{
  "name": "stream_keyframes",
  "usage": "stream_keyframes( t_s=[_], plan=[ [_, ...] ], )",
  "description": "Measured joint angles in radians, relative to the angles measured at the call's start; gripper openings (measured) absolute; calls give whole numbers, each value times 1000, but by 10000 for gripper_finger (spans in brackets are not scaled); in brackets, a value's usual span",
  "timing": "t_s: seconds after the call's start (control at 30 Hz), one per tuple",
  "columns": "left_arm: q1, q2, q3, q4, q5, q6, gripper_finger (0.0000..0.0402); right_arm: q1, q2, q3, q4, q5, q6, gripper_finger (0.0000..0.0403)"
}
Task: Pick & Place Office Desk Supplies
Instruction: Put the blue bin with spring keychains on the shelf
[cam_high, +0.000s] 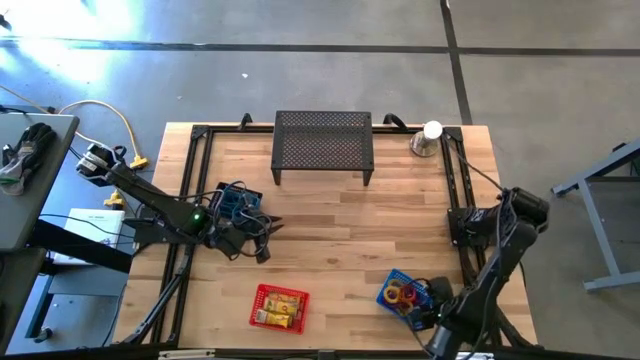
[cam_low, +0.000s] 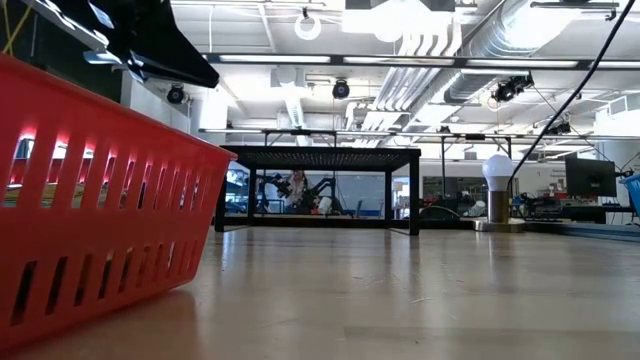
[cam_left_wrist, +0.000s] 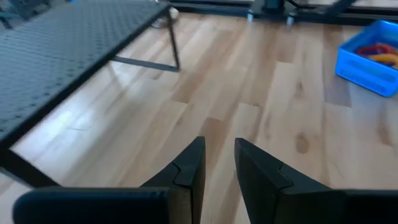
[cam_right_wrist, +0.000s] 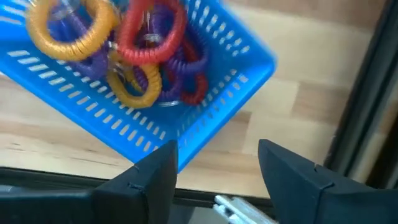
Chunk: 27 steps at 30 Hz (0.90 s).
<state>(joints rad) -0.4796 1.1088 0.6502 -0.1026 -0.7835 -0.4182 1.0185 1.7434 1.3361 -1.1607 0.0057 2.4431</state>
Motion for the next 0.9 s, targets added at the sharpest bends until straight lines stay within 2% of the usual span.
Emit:
stream_keyframes(
  t_s=[0.13, 0.4, 0.73, 0.9],
  plan=[
    [-1, 0, 0, -2, 57, 6, 81, -14, 44, 0, 16, -8, -2, 210],
    [-1, 0, 0, -2, 49, 22, 81, -6, 89, 0, 13, -88, 12, 210],
    [-1, 0, 0, -1, 50, 22, 81, -14, 154, 0, 21, -56, -11, 210],
    [-1, 0, 0, -1, 50, 21, 81, -13, 164, 0, 21, -69, -81, 178]
  ],
)
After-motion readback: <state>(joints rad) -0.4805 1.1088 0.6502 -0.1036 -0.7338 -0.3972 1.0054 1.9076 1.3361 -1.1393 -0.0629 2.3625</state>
